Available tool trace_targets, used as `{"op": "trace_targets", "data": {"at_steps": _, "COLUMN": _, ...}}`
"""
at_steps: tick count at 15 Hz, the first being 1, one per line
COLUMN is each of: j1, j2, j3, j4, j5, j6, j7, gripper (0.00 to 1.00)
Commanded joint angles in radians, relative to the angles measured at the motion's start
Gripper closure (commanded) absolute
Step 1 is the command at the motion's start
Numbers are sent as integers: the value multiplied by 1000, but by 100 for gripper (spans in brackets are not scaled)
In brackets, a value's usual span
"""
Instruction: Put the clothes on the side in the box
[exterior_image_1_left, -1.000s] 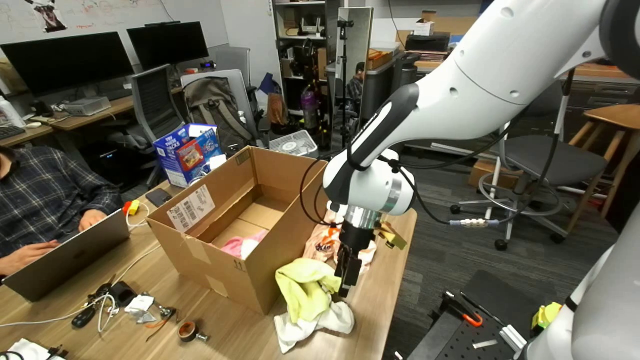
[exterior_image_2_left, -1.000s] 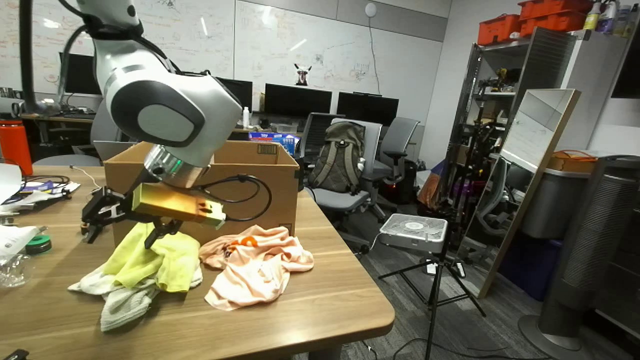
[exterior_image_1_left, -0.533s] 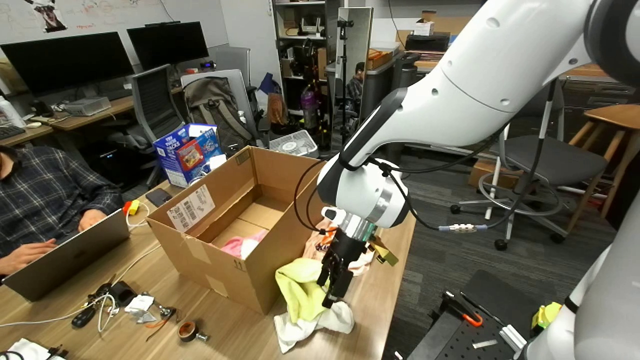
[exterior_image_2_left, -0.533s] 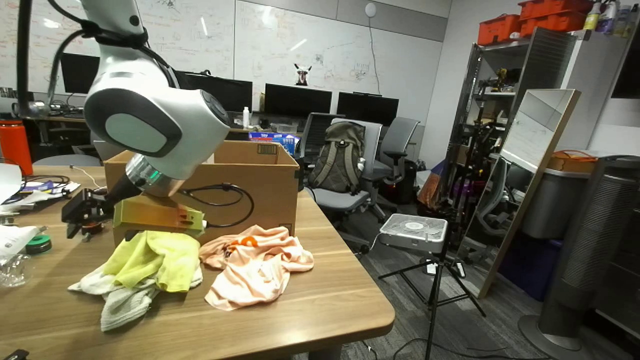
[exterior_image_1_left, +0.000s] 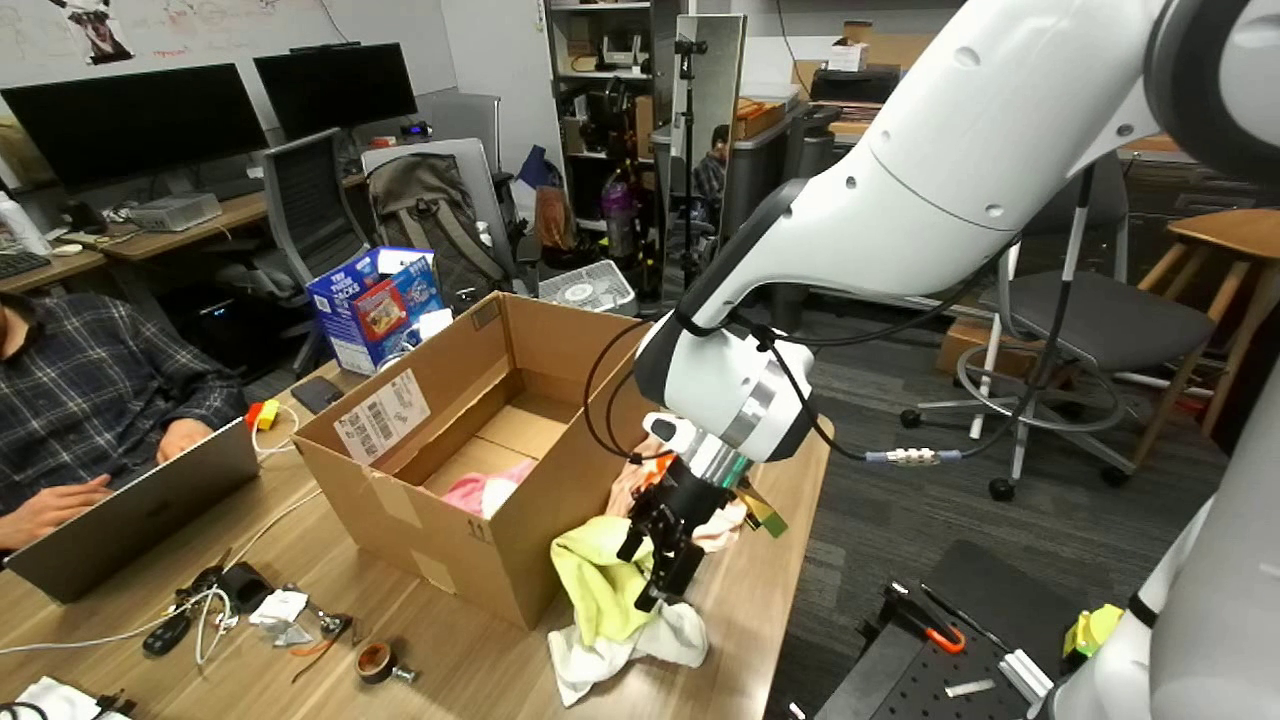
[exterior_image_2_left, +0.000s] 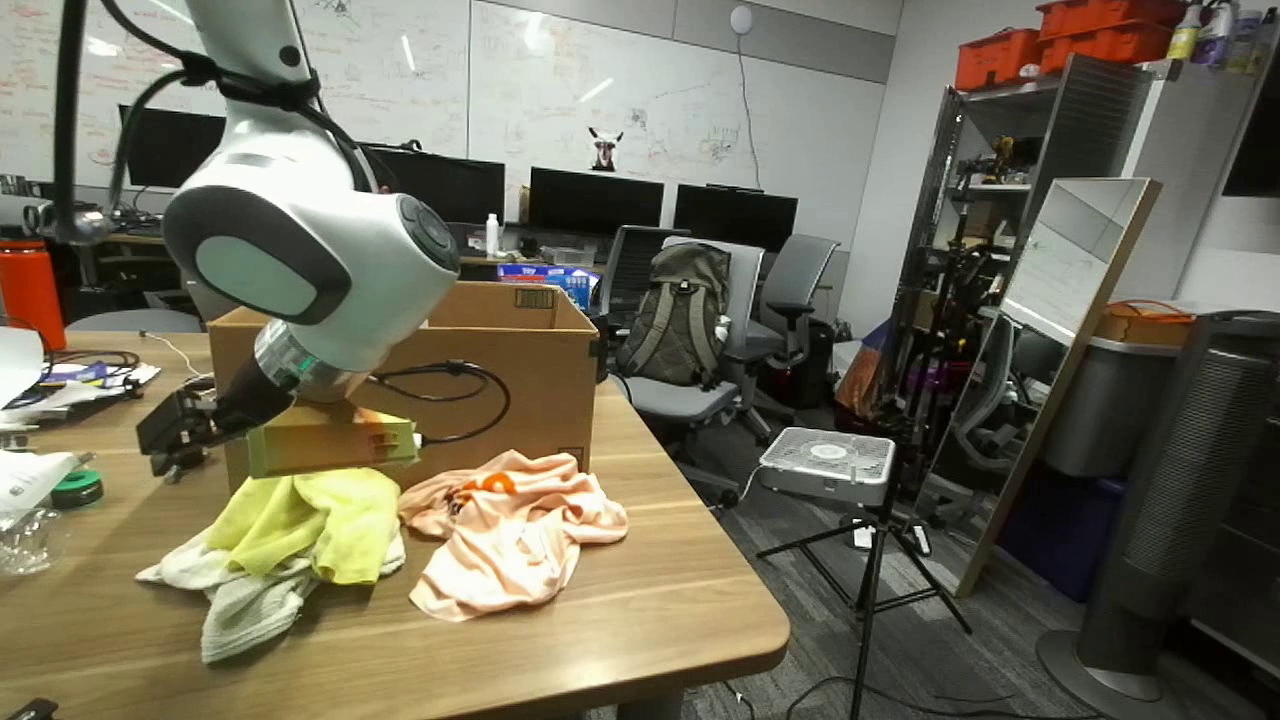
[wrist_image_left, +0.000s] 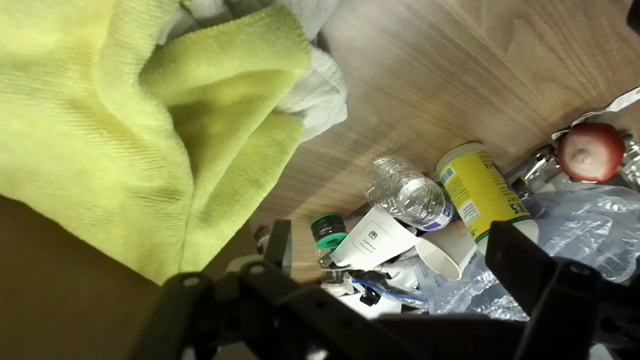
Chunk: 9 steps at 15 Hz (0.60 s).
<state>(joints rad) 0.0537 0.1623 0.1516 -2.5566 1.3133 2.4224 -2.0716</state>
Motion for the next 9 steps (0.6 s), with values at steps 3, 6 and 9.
{"op": "trace_targets", "data": {"at_steps": 3, "j1": 35, "j2": 14, "j3": -16, "j4": 36, "j5": 233, "j6": 133, "j7": -105, "gripper": 0}}
{"op": "trace_targets", "data": {"at_steps": 6, "j1": 37, "j2": 9, "j3": 4, "j4": 35, "j5": 306, "j6": 241, "j7": -85, "gripper": 0}}
{"op": "trace_targets", "data": {"at_steps": 9, "j1": 51, "j2": 6, "j3": 12, "j4": 24, "j5": 337, "j6": 362, "j7": -90, "gripper": 0}}
